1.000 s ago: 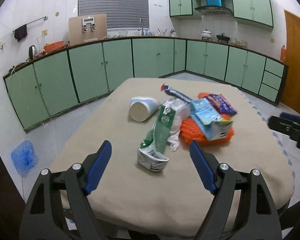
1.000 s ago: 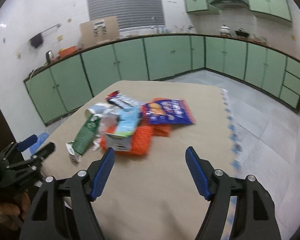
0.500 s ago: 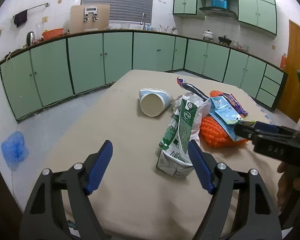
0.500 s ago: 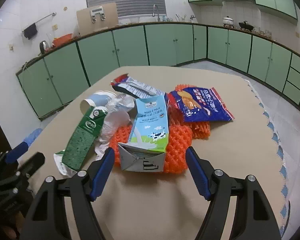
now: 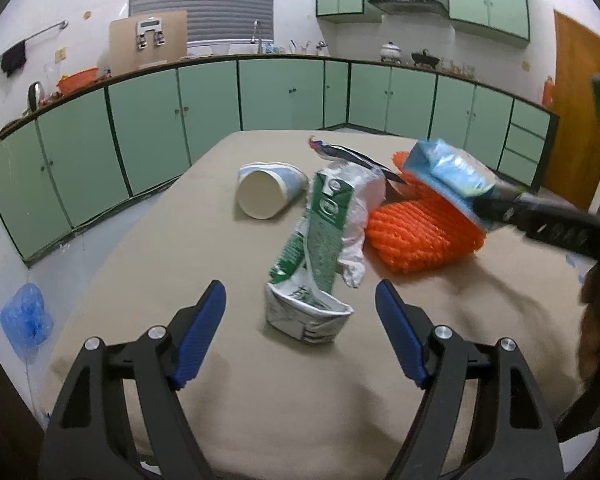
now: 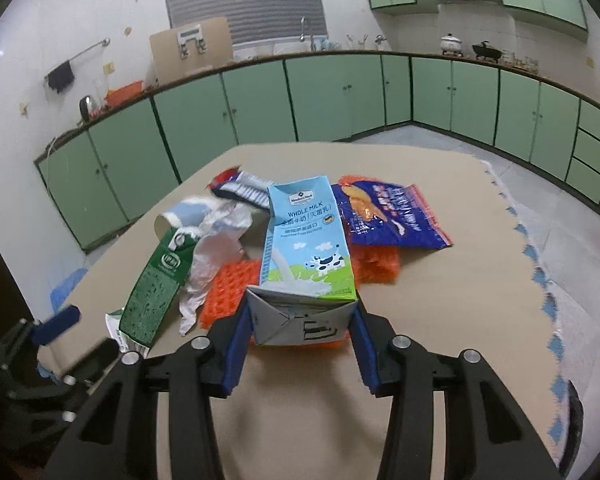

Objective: Collect trash
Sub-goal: 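Grasp the green milk carton with the left tool while the right tool holds the blue carton, then carry both cartons over the black bin and release them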

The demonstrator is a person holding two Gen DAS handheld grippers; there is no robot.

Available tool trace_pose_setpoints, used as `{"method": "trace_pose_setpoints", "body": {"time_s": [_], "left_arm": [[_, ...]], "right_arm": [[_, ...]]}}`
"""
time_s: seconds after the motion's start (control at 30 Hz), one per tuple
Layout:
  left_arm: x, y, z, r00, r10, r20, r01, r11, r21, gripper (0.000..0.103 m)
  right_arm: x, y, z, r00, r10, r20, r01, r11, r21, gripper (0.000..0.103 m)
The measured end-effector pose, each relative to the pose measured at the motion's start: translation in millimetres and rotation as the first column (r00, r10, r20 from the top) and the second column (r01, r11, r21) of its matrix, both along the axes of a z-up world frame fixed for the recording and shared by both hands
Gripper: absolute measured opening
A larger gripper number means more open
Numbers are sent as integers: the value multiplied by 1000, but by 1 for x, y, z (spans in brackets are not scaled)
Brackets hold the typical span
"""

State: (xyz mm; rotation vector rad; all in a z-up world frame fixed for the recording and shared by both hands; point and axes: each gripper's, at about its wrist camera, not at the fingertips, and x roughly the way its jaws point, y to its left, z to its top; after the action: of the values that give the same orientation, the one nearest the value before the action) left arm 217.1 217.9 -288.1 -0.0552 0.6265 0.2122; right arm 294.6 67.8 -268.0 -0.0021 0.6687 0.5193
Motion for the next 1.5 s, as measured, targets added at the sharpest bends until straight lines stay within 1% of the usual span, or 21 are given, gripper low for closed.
{"method": "trace_pose_setpoints", "body": {"time_s": [0.17, 0.33, 0.37, 0.43, 0.47, 0.5, 0.6, 0.73, 0.9, 1.03, 1.17, 1.3, 1.5], "left_arm": [[11, -4, -12, 998, 13, -54, -12, 1000, 25, 76], [23, 3, -22, 995, 35, -94, -35, 999, 5, 76], [24, 3, -23, 994, 41, -102, -40, 999, 7, 73], [29, 5, -27, 991, 39, -128, -39, 999, 4, 50], [31, 6, -29, 989, 36, -141, -37, 999, -4, 46], [31, 8, -27, 990, 42, -136, -43, 999, -6, 45], [19, 9, -13, 994, 70, -82, -70, 998, 0, 43], [1, 14, 5, 994, 110, -28, -110, 994, -27, 43], [-18, 9, 23, 992, 124, 8, -123, 991, -46, 43], [-29, 1, 38, 993, 113, 31, -111, 992, -55, 43], [-33, -14, 53, 995, 80, 54, -77, 996, -52, 43], [-32, -40, 63, 997, 25, 72, -22, 998, -52, 43], [-20, -101, 70, 991, -107, 86, 111, 993, -48, 43]], "right_arm": [[-3, -28, 10, 999, -34, 8, 34, 999, 25, 46], [-9, -38, 11, 999, -37, 12, 37, 999, 26, 46], [-10, -39, 10, 999, -38, 12, 37, 999, 25, 46], [-10, -42, 10, 999, -37, 7, 37, 999, 26, 46], [-10, -44, 10, 999, -37, 4, 37, 999, 27, 46], [-10, -45, 10, 999, -36, 2, 36, 999, 30, 46], [-15, -50, 13, 999, -32, 10, 32, 999, 29, 46], [-20, -57, 18, 999, -31, 13, 30, 999, 37, 46], [-30, -67, 28, 999, -25, 24, 24, 999, 38, 46], [-40, -81, 39, 998, -37, 41, 35, 998, 47, 46], [-49, -99, 47, 997, -54, 52, 51, 997, 49, 46], [-60, -124, 53, 995, -86, 60, 83, 995, 47, 46], [-73, -175, 54, 983, -173, 55, 171, 984, 44, 46]]}}
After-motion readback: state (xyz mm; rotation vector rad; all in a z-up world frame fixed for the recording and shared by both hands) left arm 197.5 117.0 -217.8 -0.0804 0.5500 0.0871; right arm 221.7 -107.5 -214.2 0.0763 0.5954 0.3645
